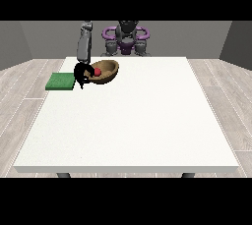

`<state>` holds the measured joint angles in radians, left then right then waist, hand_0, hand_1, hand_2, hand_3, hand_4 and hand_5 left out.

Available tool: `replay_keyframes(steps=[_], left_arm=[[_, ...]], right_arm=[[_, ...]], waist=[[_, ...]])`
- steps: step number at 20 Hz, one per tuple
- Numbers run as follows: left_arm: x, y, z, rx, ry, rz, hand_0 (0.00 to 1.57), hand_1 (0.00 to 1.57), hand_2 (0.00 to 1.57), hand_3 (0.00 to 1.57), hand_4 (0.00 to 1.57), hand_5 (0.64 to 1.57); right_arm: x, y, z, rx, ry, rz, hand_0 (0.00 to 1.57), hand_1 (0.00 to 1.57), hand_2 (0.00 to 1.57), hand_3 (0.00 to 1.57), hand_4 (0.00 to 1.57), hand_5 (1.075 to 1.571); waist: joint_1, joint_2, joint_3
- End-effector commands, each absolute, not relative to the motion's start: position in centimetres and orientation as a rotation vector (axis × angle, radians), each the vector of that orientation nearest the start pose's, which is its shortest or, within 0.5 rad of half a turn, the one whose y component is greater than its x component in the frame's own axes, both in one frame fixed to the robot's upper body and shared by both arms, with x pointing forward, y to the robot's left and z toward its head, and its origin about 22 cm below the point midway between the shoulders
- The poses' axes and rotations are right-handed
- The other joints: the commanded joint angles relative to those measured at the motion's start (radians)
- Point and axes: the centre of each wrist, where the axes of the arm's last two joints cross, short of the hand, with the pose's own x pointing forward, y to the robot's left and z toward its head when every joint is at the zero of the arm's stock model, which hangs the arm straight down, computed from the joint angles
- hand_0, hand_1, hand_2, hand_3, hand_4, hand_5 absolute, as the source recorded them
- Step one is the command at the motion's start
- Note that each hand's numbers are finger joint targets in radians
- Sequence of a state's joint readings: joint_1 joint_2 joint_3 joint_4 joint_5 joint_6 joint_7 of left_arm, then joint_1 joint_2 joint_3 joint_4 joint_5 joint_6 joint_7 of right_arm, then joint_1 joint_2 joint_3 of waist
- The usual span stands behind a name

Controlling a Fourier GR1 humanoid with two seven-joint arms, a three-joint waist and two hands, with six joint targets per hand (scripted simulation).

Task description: Pick the cup and pour the ball into the bowl, then pick the bowl and place it on the pad

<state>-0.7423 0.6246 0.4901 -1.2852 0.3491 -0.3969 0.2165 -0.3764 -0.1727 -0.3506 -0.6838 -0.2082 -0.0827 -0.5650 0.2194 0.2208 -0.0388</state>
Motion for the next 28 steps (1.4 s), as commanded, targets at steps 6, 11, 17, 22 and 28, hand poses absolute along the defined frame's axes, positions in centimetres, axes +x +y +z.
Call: replay_keyframes(steps=[6,11,17,22,28], left_arm=[[34.2,42.4,25.3,0.063,-1.909,-0.113,0.0,0.0,0.0,0.0,1.19,1.526],[33.6,44.0,22.9,0.099,-1.843,-0.082,0.0,0.0,0.0,0.0,1.2,1.539],[32.2,47.1,19.5,0.15,-1.784,-0.052,0.0,0.0,0.0,0.0,1.2,1.544],[31.6,48.3,19.3,0.205,-1.846,0.008,0.0,0.0,0.0,0.0,1.21,1.545],[30.5,49.6,18.1,0.186,-1.86,-0.006,0.0,0.0,0.0,0.0,1.21,1.551]], right_arm=[[28.9,-38.0,-6.3,-0.574,-1.304,-0.248,1.57,1.57,1.57,1.25,1.01,1.546],[29.3,-40.8,-3.2,-0.557,-1.227,-0.228,1.57,1.57,1.57,1.03,1.04,1.558],[32.1,-42.7,3.6,-0.6,-1.178,-0.074,1.57,1.57,1.57,0.71,1.06,1.566],[33.8,-44.8,9.5,-0.551,-1.268,-0.126,1.57,1.57,1.57,0.67,1.07,1.566],[32.3,-47.3,8.8,-0.555,-1.257,-0.163,1.57,1.57,1.57,0.58,1.09,1.564]], waist=[[-0.033,-0.046,0.0309],[-0.083,-0.101,0.0333],[-0.149,-0.153,0.0366],[-0.19,-0.086,0.0384],[-0.179,-0.068,0.039]])
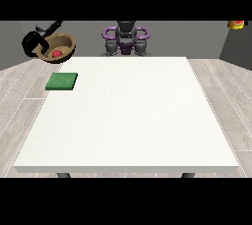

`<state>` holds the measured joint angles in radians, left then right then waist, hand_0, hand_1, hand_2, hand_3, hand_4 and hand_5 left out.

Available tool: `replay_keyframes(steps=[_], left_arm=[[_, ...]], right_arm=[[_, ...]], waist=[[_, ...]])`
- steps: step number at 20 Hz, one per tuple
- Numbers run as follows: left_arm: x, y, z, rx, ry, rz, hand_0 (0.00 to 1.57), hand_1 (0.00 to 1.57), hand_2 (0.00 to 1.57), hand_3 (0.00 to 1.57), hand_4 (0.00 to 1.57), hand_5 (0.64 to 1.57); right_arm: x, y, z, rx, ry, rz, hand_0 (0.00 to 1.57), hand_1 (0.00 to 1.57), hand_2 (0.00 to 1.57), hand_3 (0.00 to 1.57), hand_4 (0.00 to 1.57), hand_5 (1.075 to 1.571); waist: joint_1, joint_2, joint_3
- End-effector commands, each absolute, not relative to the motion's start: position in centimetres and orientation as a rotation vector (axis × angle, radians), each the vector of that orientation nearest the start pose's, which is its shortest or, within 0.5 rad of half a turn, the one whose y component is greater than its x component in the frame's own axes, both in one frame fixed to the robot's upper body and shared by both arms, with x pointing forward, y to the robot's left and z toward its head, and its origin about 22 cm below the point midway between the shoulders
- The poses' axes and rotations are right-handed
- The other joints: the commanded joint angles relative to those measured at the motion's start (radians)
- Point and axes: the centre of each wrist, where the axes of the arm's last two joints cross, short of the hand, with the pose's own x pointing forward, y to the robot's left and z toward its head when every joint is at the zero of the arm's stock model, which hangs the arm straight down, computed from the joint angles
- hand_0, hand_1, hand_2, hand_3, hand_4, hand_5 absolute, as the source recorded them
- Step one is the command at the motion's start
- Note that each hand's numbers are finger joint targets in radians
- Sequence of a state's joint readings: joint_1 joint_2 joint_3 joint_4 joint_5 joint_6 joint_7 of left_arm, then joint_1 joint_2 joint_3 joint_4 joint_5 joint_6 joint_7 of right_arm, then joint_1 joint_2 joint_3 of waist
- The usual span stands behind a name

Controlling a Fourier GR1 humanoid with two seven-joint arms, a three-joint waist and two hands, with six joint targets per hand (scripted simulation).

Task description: Pick the cup and pour the ball into the bowl, then pick the bowl and place it on the pad

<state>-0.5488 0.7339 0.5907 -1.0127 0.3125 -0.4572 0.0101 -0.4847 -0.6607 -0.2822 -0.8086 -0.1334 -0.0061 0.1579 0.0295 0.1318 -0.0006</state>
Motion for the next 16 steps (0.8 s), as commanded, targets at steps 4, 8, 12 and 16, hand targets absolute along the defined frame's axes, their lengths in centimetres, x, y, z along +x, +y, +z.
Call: replay_keyframes(steps=[4,8,12,16], left_arm=[[29.9,51.2,19.5,0.226,-1.925,0.002,0.0,0.0,0.0,0.0,1.22,1.553],[31.2,49.1,18.8,0.208,-1.924,-0.019,0.0,0.0,0.0,0.0,1.21,1.553],[31.3,48.8,19.4,0.19,-1.923,-0.038,0.0,0.0,0.0,0.0,1.21,1.555],[29.0,52.2,20.6,0.218,-1.933,-0.029,0.0,0.0,0.0,0.0,1.2,1.558]], right_arm=[[33.0,-46.9,9.4,-0.528,-1.28,-0.178,1.57,1.57,1.57,0.49,1.07,1.568],[34.1,-44.4,6.8,-0.464,-1.308,-0.242,1.57,1.57,1.57,0.44,1.06,1.569],[34.6,-44.0,6.0,-0.448,-1.275,-0.235,1.57,1.57,1.57,0.54,1.02,1.571],[32.8,-46.7,5.9,-0.408,-1.297,-0.341,1.57,1.57,1.57,0.6,0.99,1.571]], waist=[[0.0,0.08,0.0002],[0.018,0.086,0.0009],[0.037,0.085,0.001],[0.023,0.094,0.0005]])
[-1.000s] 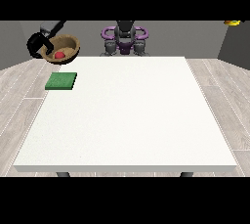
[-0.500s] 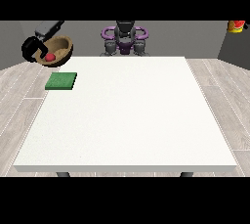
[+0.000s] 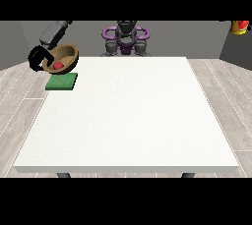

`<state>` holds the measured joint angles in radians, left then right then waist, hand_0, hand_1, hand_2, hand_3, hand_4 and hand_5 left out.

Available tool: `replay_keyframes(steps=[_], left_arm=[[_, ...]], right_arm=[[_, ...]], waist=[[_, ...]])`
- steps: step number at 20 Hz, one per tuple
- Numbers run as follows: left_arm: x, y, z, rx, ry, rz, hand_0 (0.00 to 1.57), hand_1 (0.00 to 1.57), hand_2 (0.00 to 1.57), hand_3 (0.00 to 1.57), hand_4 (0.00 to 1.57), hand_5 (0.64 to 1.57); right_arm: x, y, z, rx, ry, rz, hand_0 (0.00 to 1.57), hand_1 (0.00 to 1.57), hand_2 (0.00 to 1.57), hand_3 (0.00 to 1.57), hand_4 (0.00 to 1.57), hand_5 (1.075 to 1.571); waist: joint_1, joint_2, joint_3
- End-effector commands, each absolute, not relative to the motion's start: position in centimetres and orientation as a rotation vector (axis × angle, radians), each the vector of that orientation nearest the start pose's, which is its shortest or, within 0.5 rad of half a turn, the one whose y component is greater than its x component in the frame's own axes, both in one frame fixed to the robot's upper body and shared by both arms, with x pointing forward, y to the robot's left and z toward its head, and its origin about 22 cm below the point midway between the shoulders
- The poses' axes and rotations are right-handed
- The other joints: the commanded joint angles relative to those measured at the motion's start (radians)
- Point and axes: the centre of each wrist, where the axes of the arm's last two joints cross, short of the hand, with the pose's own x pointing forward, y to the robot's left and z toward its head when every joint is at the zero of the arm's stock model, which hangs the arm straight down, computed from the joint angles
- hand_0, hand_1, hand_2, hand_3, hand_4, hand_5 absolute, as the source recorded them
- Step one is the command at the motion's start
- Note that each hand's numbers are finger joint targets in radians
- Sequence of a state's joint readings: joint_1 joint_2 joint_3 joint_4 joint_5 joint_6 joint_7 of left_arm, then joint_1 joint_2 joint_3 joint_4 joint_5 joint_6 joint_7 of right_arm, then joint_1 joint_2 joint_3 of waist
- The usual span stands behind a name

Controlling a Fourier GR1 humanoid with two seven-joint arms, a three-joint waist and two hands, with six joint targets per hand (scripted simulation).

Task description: Pick the cup and pour the ball into the bowl, then pick the bowl and place it on the pad

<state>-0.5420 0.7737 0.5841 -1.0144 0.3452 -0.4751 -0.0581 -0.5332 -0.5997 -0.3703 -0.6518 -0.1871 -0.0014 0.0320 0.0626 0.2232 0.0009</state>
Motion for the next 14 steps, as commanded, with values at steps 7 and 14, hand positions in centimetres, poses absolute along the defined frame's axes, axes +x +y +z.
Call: replay_keyframes(steps=[7,14], left_arm=[[29.9,51.0,21.4,0.224,-1.897,-0.012,0.0,0.0,0.0,0.0,1.2,1.561],[29.0,52.4,22.2,0.239,-1.949,-0.028,0.0,0.0,0.0,0.0,1.19,1.563]], right_arm=[[32.6,-47.0,5.1,-0.57,-1.269,-0.365,1.57,1.57,1.57,0.98,0.0,1.554],[34.1,-45.5,5.1,-0.518,-1.306,-0.452,1.46,1.46,1.41,0.83,0.0,1.532]], waist=[[-0.014,-0.018,-0.0006],[0.008,0.032,-0.0005]])
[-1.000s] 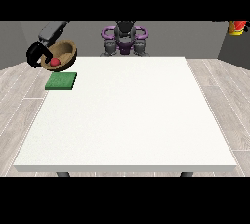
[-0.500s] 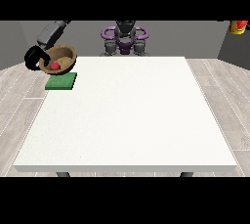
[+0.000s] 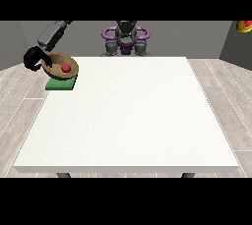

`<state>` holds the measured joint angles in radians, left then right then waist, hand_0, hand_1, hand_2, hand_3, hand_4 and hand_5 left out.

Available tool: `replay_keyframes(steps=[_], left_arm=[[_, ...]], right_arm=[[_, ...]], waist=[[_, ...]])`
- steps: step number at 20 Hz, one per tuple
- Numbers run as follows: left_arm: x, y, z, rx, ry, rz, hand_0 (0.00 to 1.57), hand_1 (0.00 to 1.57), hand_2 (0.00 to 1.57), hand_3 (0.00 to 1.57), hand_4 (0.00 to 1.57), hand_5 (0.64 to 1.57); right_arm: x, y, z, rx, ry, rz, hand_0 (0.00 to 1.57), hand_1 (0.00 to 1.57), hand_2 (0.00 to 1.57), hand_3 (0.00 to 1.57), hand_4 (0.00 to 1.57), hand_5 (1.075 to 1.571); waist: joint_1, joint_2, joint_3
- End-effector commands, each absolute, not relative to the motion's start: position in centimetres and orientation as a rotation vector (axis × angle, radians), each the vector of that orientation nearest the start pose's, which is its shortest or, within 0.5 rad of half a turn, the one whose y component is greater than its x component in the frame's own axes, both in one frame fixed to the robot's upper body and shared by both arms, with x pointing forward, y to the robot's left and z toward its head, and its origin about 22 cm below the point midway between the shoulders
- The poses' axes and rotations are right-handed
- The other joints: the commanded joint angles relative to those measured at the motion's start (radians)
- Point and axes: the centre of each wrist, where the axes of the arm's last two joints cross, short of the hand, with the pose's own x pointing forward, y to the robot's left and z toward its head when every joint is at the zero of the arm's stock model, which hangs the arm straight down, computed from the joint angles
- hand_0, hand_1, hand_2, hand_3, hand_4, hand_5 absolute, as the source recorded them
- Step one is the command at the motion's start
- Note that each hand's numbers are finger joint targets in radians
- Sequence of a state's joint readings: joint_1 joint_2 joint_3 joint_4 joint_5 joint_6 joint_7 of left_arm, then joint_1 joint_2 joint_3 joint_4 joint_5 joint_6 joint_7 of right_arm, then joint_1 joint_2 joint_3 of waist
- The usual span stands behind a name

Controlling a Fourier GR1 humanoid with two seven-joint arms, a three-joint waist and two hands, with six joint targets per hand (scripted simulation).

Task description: Pick the cup and pour the ball into the bowl, then pick the bowl and place it on the pad

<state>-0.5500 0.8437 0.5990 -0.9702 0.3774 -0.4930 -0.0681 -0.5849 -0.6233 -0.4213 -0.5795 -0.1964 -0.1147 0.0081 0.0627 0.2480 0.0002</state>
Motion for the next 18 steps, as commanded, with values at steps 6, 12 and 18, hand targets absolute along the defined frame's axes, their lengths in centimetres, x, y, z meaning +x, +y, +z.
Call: replay_keyframes(steps=[6,12,18], left_arm=[[28.7,52.4,24.0,0.241,-2.04,-0.053,0.0,0.0,0.0,0.0,1.19,1.566],[29.0,52.2,24.0,0.218,-2.024,-0.044,0.0,0.0,0.0,0.0,1.21,1.568],[30.4,49.7,19.4,0.212,-1.936,-0.022,0.0,0.0,0.0,0.0,1.19,1.569]], right_arm=[[34.3,-47.1,7.5,-0.578,-1.414,-0.48,1.26,1.26,1.35,0.91,0.11,1.529],[35.2,-45.8,7.2,-0.531,-1.35,-0.288,0.0,0.0,0.0,0.0,0.0,1.435],[35.1,-46.3,8.0,-0.548,-1.267,-0.22,0.0,0.0,0.0,0.0,0.0,1.4]], waist=[[0.034,0.083,0.001],[0.046,0.074,0.0007],[0.009,-0.048,0.0]])
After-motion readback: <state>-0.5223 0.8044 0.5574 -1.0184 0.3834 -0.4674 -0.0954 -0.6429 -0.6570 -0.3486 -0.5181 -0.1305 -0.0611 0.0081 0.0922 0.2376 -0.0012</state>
